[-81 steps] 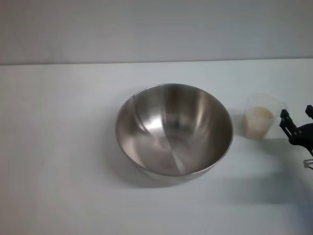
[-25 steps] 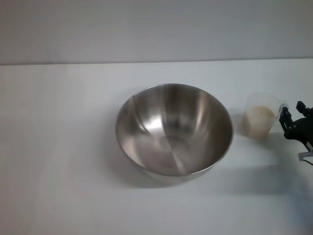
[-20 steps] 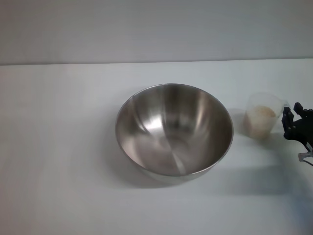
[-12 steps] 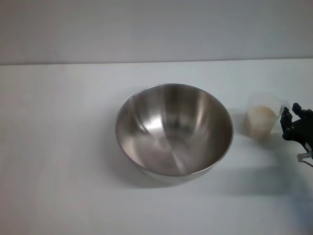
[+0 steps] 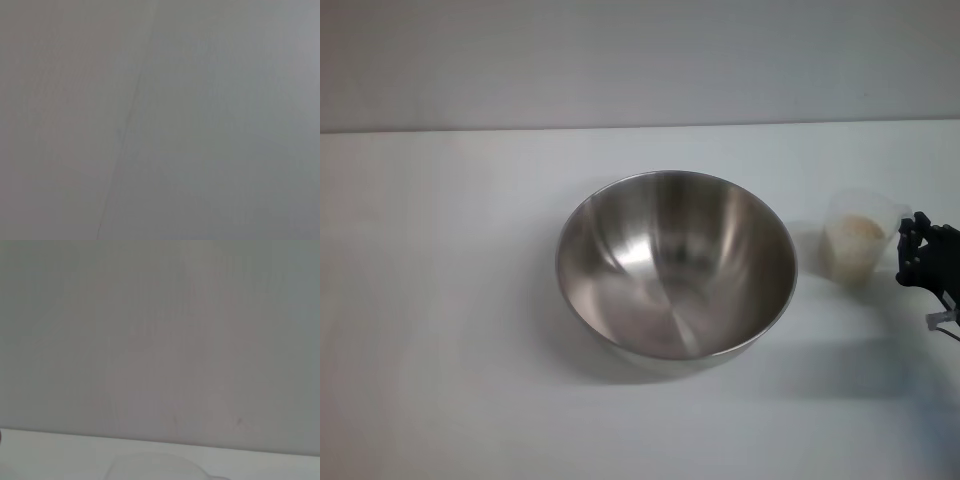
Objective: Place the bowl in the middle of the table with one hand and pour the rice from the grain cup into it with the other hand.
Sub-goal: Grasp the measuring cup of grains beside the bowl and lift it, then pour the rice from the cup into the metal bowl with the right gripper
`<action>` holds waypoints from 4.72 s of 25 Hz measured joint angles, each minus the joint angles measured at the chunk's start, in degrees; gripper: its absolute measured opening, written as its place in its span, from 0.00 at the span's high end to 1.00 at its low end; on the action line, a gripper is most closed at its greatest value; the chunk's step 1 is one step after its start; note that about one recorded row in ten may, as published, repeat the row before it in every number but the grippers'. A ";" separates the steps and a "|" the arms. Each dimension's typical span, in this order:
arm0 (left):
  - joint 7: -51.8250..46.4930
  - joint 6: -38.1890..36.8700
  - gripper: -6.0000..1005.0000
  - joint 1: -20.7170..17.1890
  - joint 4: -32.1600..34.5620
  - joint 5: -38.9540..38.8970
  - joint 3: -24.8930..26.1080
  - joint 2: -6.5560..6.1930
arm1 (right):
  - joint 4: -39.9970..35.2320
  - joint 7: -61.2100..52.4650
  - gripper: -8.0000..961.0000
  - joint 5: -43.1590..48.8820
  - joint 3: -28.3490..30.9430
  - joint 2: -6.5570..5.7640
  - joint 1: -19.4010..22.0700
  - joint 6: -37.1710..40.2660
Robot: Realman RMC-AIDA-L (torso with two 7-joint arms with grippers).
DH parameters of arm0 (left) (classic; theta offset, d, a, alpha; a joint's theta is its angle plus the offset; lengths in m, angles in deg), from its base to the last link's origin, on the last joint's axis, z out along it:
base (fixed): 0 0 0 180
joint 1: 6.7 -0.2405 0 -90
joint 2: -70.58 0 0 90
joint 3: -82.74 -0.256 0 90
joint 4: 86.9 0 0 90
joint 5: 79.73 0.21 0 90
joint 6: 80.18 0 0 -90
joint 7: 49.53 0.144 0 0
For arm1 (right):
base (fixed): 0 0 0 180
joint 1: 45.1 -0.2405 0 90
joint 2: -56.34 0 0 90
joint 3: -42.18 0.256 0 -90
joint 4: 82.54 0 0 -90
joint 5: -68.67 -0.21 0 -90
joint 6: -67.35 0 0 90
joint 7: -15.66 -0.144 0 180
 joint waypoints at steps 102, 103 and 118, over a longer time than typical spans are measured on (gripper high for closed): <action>-0.66 -0.31 0.82 0.97 1.88 0.09 -3.87 0.27 | 7.08 54.91 0.98 12.77 3.26 0.03 -12.12 23.94; -0.82 -0.34 0.82 0.97 1.93 0.09 -3.87 0.27 | 7.39 56.70 0.98 13.05 3.44 0.03 -12.14 24.17; -1.21 -0.69 0.82 0.50 1.72 0.09 -4.44 0.26 | 8.77 79.07 0.98 25.18 12.11 0.03 -12.11 21.43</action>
